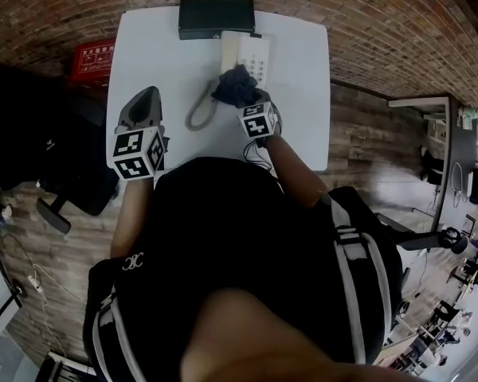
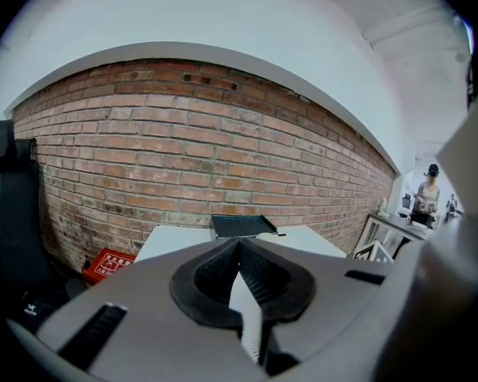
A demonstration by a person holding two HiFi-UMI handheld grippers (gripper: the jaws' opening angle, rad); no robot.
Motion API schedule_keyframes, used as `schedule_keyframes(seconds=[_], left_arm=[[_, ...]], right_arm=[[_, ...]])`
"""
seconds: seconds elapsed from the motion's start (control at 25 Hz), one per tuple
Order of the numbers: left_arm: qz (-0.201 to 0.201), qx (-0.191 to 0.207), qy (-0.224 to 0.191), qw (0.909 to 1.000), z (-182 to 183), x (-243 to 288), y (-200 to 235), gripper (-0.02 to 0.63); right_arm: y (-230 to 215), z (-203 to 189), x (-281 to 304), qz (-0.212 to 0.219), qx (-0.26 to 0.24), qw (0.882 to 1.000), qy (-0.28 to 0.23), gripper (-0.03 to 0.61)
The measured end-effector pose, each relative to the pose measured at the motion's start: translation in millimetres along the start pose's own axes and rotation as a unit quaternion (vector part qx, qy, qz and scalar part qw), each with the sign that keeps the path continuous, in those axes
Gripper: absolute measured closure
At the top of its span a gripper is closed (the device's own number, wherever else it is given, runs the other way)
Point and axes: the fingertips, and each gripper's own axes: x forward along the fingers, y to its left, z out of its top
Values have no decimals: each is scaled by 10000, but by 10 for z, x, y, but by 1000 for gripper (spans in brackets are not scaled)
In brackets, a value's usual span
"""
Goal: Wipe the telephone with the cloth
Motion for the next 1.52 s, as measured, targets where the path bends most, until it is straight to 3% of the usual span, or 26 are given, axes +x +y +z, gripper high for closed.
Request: schedule_keyframes(seconds=[0.32,1.04,1.28,1.52], left_arm=[[34,31,65,10000,-12,7,-28,620],[201,174,212,9994,-12,45,15,620],[184,177,187,9995,16,30,-23,620],[183,132,164,9996,-11,3,-12,620]], right_arm=[[-300,318,210,-251,-238,9994,-100,528],[-973,1075,717,-678,-99,9973,-261,529],[-1003,1042,721,-313,301,9986,-312,529],[-1344,917,583,-638,802,9941,-354,528]])
